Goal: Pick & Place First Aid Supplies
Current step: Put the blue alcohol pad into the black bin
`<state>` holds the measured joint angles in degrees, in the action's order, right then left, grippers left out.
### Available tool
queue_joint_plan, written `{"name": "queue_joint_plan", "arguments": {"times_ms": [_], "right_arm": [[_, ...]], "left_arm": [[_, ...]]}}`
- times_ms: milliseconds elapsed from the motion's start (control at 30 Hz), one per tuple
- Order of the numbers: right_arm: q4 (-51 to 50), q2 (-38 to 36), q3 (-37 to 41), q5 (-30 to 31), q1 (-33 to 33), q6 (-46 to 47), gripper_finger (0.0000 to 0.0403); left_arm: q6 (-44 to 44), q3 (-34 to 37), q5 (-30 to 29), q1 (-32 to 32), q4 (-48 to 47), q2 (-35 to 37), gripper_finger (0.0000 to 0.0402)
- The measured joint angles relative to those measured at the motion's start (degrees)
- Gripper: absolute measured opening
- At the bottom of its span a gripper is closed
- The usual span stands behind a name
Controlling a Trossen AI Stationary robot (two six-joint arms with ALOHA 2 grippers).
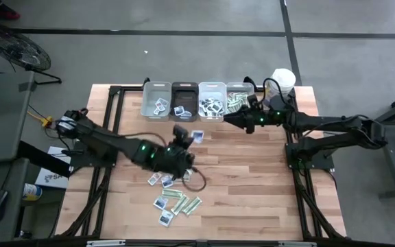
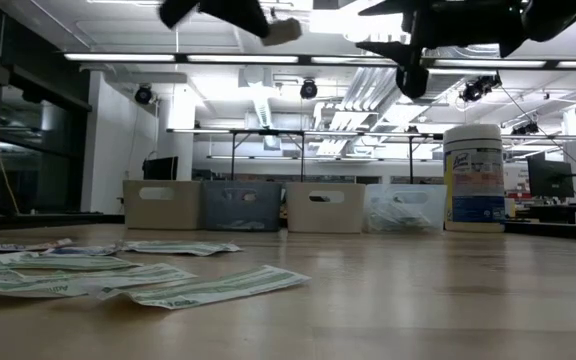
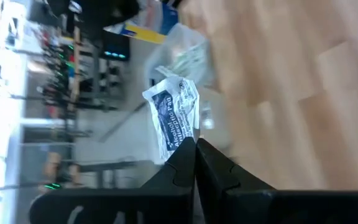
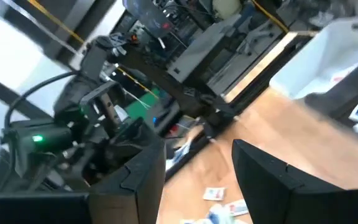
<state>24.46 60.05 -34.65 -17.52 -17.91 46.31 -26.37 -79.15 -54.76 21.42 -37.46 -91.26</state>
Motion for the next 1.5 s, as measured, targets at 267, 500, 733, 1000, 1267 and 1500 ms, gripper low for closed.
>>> {"name": "queue_joint_plan", "arguments": {"times_ms": [267,500,733,1000,1267,1500], "right_arm": [[6.63,4.73,0.0,1.0,0.46,10.86,0.0178],[8.88,8.85,0.0,6.07,0.46,15.34,0.0178],[11.85,11.17,0.0,6.69,-0.08,13.92,0.0178],[12.71,11.17,0.01,5.64,-2.83,12.81,0.0178],[13.12,11.15,0.0,5.03,-3.89,12.63,0.0178],[13.12,11.15,0.01,5.0,-3.87,12.13,0.0178]], "left_arm": [[-21.95,0.0,0.23,-8.05,8.83,0.0,0.0],[-30.49,0.0,0.34,-11.84,11.37,0.0,0.0],[-31.13,0.0,-0.17,-14.49,11.06,0.02,0.0],[-23.71,0.05,6.9,-23.53,5.27,0.04,0.0],[-23.18,6.95,18.88,-34.54,7.87,-0.57,0.0],[-20.23,12.29,32.23,-40.16,11.4,-0.61,0.0]]}}
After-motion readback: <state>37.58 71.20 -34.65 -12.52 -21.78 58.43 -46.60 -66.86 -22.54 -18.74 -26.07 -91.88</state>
